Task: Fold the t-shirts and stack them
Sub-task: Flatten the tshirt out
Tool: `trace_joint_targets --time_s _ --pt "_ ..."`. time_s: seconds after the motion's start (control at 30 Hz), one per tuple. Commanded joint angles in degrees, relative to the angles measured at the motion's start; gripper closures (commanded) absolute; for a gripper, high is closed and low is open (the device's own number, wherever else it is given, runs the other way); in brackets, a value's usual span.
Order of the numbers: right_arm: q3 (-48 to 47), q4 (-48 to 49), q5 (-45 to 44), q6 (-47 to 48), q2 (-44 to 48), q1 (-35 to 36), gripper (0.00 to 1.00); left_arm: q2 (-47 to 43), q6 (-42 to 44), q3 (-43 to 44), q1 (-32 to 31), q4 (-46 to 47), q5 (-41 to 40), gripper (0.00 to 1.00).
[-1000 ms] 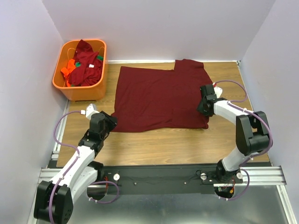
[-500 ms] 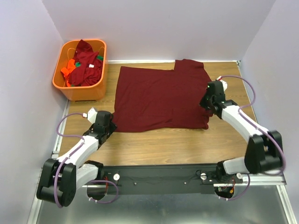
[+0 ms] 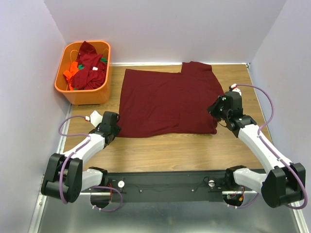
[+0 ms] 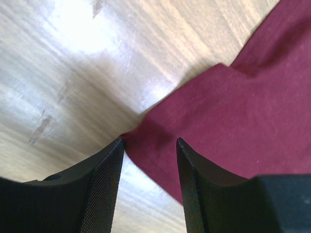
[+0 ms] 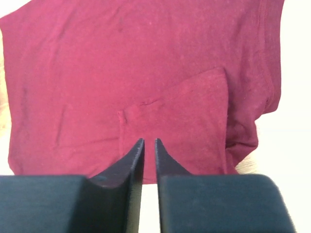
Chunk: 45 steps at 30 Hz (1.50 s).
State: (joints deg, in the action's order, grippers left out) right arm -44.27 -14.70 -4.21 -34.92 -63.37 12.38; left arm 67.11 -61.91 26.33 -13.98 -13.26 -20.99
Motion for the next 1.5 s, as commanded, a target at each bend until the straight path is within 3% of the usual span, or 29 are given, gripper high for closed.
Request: trace_joint_targets --time_s 0.0,0.1,0.13,0.17,0.2,0.23,0.67,0.87,1.0,1.03,1.13,1.47 --pt "0.5 -0.6 -1.0 0.1 -3.5 -0.3 0.71 3.4 -1.0 0.8 0.2 -2.1 -3.6 0.47" --pt "-0.6 -0.6 -2.9 0.3 -7.7 -0.3 0.62 4.2 -0.4 1.3 0.2 -1.1 -3.4 0.58" --pt "-1.0 -0.6 -3.4 0.3 -8.8 -0.3 0.57 4.7 0.0 1.2 0.2 -0.5 -3.0 0.72" --pt "-1.9 -0.6 -4.0 0.6 -9.8 -0.4 0.56 5.0 0.9 1.2 0.2 0.8 -2.2 0.80" --pt "-2.4 -0.5 -5.0 0.7 -12.0 -0.5 0.53 5.2 1.4 1.3 0.2 1.2 -1.9 0.98" --pt "-2.9 -0.4 -5.5 0.8 -13.2 -0.8 0.50 5.6 2.0 1.4 0.2 1.7 -1.8 1.00" --pt "-13.9 0.1 -9.4 2.8 -33.7 -4.6 0.53 -0.5 9.3 5.6 0.2 5.0 0.7 1.00" --pt "-12.9 1.2 -6.6 2.0 -36.1 -4.6 0.55 -2.1 10.6 6.4 0.2 6.0 2.7 1.00" --pt "-11.1 1.3 -5.8 1.7 -34.2 -4.6 0.71 -2.6 10.9 6.5 0.2 6.6 3.5 1.00" --pt "-10.7 1.3 -5.4 1.6 -32.4 -4.6 0.80 -2.9 11.3 6.6 0.2 6.7 3.4 1.00" --pt "-9.4 1.2 -3.1 1.6 -28.5 -4.6 0.96 -3.3 11.7 6.8 0.2 6.8 3.1 1.00" --pt "-1.4 -0.3 2.3 2.1 -13.6 -4.6 0.99 -3.7 12.5 7.2 0.2 7.7 2.8 1.00"
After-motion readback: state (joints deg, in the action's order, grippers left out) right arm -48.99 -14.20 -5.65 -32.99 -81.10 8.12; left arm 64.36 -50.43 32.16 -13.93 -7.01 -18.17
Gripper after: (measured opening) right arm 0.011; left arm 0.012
